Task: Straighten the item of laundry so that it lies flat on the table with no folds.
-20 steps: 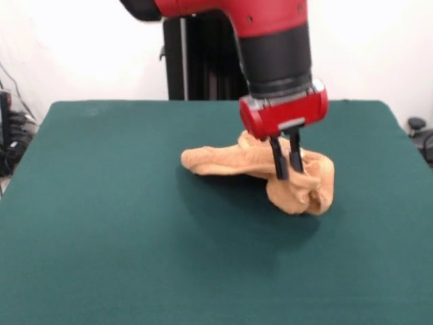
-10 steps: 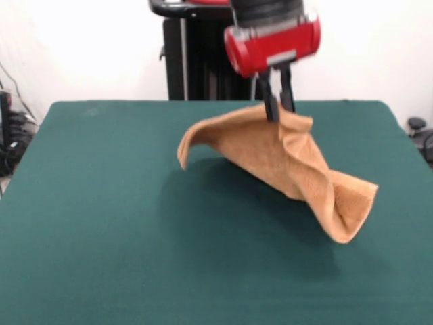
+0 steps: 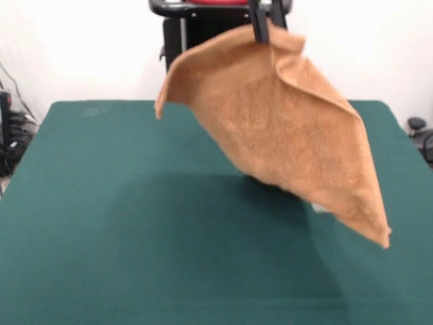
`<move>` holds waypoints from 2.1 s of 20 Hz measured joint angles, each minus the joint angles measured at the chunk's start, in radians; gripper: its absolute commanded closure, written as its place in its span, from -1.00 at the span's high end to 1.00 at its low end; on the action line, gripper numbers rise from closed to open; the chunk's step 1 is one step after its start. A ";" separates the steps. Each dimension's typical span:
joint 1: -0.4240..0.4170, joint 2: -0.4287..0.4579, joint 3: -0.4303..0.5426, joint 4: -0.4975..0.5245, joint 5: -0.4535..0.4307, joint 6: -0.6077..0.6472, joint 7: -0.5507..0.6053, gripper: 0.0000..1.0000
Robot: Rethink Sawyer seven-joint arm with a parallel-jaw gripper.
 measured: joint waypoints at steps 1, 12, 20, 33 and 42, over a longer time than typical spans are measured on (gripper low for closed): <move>-0.020 -0.026 0.022 0.000 0.013 0.018 0.000 -1.00; -0.089 -0.091 0.116 0.000 0.011 0.064 0.000 -1.00; -0.184 -0.115 0.178 0.000 -0.022 0.079 0.000 -1.00; -0.272 -0.115 0.255 -0.012 -0.166 0.079 0.000 -1.00; -0.342 -0.114 0.353 -0.046 -0.227 0.079 -0.008 -1.00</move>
